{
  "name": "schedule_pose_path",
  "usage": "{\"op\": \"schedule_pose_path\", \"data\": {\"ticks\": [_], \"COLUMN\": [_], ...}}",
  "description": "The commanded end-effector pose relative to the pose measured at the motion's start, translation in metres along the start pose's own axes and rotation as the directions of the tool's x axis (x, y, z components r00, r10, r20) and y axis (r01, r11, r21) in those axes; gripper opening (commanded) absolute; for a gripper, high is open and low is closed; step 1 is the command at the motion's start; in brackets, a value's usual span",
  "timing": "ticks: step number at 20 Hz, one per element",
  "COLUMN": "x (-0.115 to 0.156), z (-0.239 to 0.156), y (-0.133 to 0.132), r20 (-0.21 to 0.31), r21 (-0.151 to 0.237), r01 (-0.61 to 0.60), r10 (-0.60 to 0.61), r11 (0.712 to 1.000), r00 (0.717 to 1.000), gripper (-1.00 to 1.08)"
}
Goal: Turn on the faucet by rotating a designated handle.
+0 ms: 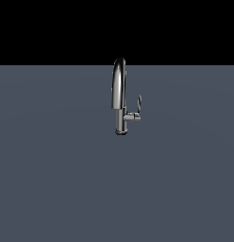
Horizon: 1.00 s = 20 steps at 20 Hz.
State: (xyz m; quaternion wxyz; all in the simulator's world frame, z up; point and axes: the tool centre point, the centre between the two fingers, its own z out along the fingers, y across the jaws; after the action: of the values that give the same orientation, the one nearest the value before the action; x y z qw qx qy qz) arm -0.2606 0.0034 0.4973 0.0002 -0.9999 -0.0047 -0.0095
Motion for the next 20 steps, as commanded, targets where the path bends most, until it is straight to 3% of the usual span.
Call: {"op": "schedule_pose_path", "data": {"ticks": [1, 10, 20], "x": [0.0, 0.011, 0.052], "z": [0.0, 0.001, 0.006], "y": [0.0, -0.001, 0.0], "r20": [0.0, 0.024, 0.114], "r21": [0.0, 0.025, 0.11], "r01": [0.0, -0.027, -0.128], "r10": [0.0, 0.027, 0.116], "r11": [1.0, 0.999, 0.986], "r00": [1.0, 0.999, 0.987], "gripper": [-1.0, -1.0, -1.0]}}
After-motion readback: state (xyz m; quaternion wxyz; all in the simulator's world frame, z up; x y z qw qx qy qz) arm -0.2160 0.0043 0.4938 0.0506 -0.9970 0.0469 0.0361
